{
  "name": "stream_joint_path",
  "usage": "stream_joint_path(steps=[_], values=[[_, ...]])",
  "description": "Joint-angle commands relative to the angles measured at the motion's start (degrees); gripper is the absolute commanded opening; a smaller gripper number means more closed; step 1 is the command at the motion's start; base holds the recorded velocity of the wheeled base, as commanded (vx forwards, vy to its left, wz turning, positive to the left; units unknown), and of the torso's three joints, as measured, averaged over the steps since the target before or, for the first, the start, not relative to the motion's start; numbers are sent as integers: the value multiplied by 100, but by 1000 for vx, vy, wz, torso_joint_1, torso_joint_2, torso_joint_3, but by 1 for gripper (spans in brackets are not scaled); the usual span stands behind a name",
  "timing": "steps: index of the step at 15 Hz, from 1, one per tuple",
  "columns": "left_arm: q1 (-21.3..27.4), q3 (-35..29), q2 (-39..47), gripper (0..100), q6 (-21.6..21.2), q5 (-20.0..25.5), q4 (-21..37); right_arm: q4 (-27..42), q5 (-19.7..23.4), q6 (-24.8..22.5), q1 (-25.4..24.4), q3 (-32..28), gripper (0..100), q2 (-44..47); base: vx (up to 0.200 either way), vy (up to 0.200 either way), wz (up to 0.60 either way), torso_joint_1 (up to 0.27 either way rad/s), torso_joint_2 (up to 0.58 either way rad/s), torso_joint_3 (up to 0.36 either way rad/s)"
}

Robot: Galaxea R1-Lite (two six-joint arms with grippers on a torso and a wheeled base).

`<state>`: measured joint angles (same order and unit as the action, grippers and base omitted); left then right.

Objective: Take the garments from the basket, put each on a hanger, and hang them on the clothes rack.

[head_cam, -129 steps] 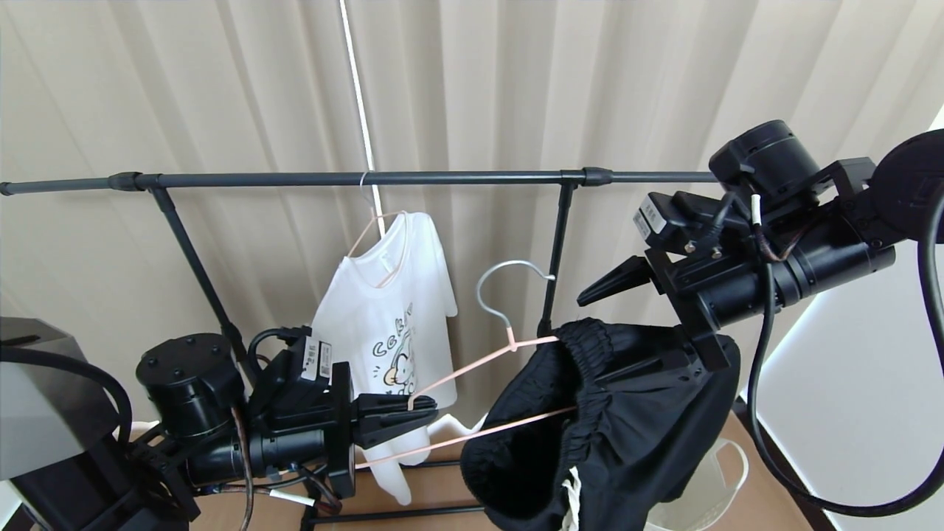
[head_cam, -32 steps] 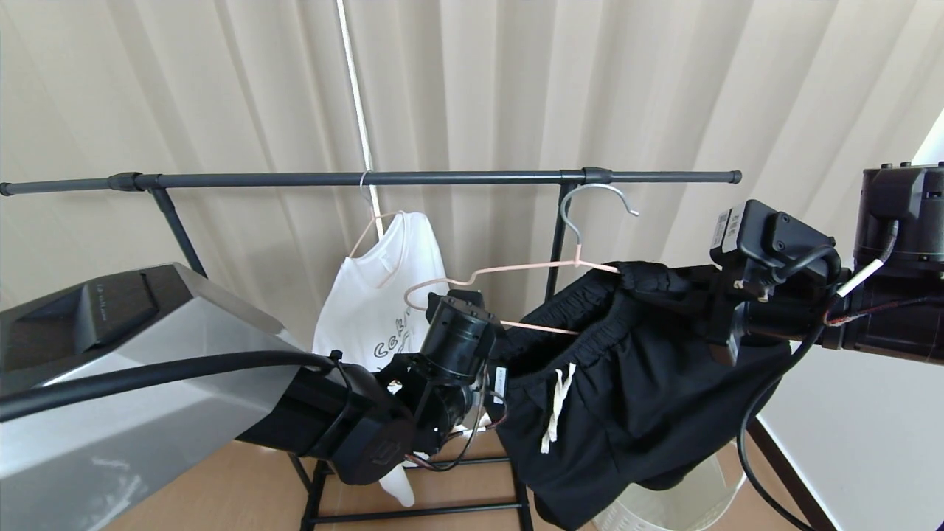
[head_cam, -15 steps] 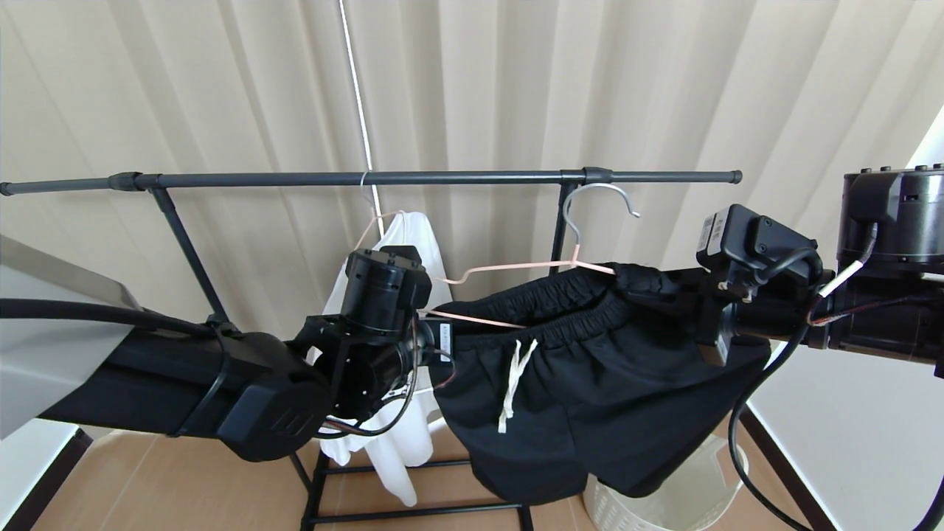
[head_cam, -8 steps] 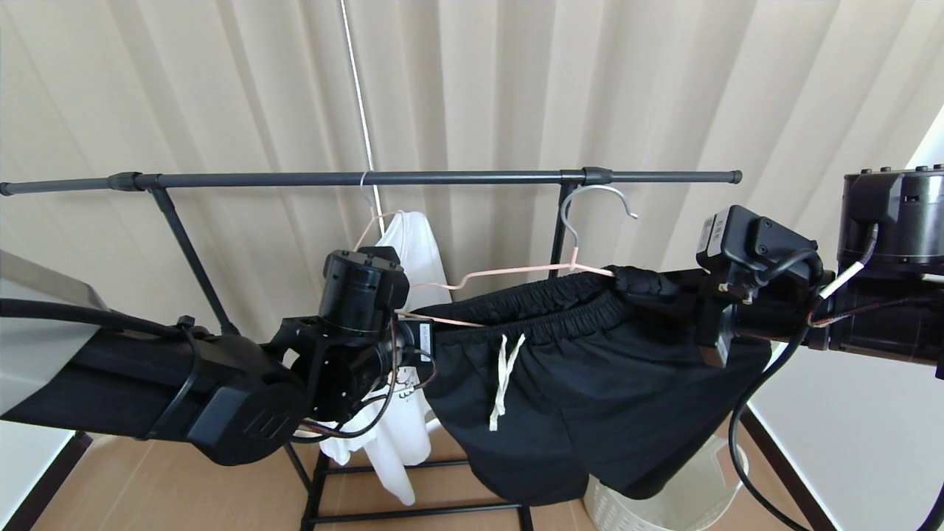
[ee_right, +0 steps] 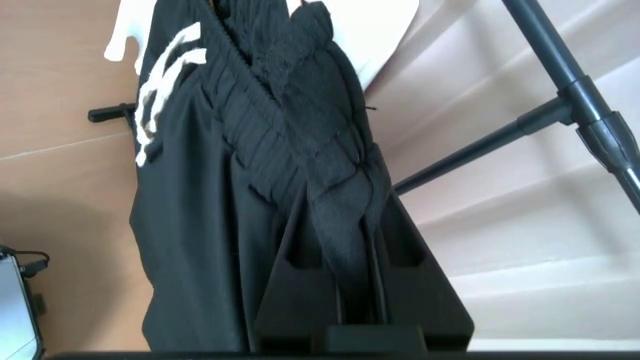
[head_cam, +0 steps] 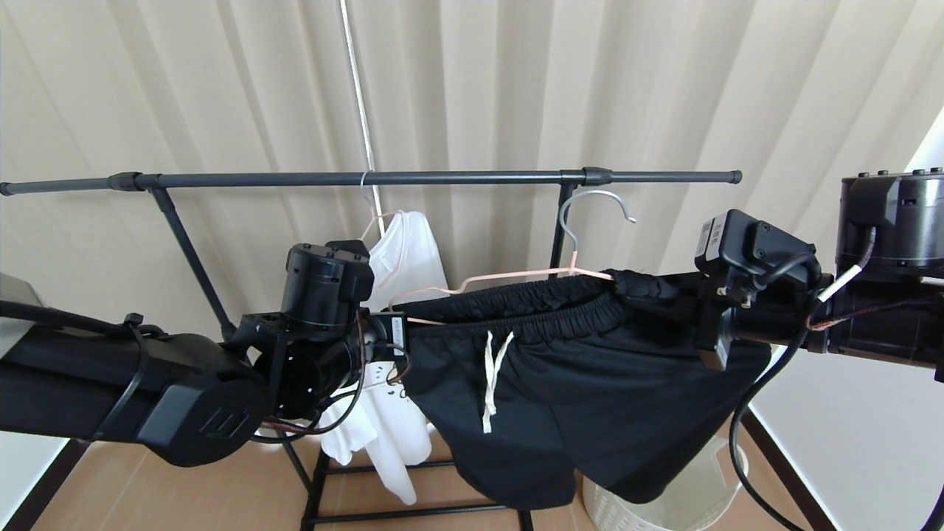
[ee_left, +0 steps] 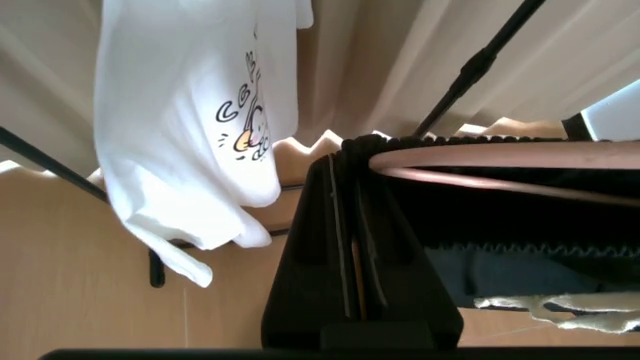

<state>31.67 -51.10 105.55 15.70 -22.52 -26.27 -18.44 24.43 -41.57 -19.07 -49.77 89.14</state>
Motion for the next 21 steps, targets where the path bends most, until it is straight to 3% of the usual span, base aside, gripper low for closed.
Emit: stream_joint_path(steps=[1,16,21], values=[[-91,21,-96,0,3,-7,8,-1,-8,0,-1,3,0,7,0,0,0,0,0,0],[-258,-260,-474,0,-507,46,78,8,-52,-281,219,73,0,42,0,0,0,0,0,0],[-214,-928,-553,0,-524,46,1054,8,-202,-378,228,73,0,113,0,0,0,0,0,0]])
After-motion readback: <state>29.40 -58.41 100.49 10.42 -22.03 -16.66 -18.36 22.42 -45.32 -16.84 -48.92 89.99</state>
